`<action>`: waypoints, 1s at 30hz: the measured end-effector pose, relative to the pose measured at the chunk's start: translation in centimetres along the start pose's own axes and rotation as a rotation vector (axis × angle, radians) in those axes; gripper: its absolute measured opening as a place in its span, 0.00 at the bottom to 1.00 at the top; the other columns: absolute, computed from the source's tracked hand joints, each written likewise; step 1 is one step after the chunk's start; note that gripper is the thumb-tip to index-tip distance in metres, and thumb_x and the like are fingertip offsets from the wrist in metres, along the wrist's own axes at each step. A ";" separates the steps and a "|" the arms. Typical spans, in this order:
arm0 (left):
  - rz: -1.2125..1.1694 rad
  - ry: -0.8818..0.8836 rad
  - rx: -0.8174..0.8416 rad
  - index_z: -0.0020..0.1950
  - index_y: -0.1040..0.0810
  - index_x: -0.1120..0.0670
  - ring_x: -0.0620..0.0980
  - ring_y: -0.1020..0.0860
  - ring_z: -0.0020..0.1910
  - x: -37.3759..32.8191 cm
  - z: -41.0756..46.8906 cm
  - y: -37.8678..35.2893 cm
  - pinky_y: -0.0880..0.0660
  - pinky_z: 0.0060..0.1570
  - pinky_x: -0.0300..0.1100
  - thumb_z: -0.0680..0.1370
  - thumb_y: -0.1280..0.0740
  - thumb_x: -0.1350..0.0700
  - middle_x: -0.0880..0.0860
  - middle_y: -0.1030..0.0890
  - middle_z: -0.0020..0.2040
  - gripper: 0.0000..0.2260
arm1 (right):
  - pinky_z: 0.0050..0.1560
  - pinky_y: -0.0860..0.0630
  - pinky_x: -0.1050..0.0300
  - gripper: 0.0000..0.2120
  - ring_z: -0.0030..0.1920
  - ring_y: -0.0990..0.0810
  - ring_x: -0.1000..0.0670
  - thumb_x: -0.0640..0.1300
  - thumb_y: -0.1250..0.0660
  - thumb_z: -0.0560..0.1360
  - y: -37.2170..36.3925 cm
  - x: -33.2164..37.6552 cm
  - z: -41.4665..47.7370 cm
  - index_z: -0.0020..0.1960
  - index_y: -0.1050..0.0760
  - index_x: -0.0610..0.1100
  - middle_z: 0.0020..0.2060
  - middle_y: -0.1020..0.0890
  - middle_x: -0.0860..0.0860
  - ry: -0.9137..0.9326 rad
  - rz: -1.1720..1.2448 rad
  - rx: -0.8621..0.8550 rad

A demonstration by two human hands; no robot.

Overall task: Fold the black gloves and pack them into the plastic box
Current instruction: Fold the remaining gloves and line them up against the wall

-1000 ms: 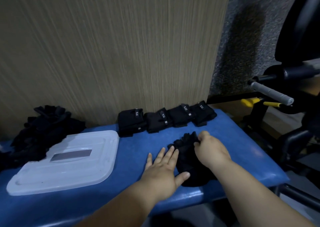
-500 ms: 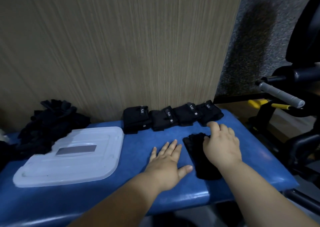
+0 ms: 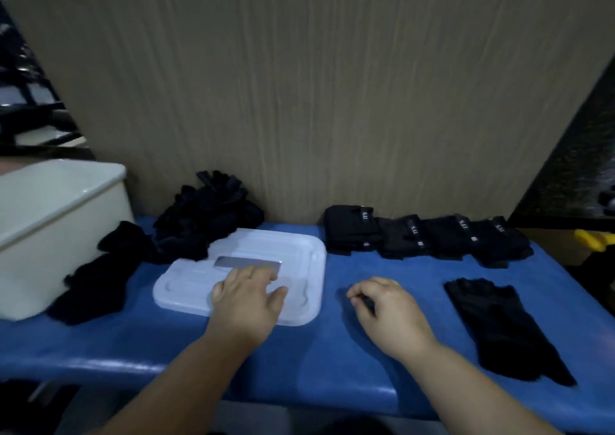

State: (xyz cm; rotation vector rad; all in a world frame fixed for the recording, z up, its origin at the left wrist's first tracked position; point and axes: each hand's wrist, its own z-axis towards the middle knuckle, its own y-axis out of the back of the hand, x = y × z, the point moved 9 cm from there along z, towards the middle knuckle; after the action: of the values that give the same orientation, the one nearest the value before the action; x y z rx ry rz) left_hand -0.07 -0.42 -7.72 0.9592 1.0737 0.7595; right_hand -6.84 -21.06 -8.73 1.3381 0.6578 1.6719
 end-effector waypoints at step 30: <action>-0.275 0.317 -0.013 0.75 0.38 0.46 0.50 0.41 0.73 15.8 2.6 4.4 0.41 0.68 0.46 0.82 0.45 0.46 0.47 0.33 0.72 0.21 | 0.39 0.25 0.57 0.08 0.40 0.22 0.54 0.50 0.30 0.73 -15.4 18.7 13.7 0.47 0.30 0.53 0.40 0.21 0.53 0.003 0.296 0.236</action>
State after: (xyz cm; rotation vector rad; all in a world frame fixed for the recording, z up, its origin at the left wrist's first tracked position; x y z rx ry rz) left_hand 7.10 14.57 -9.05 0.6730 1.4416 0.7017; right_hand 10.04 1.03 -8.40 1.6663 0.7014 1.8743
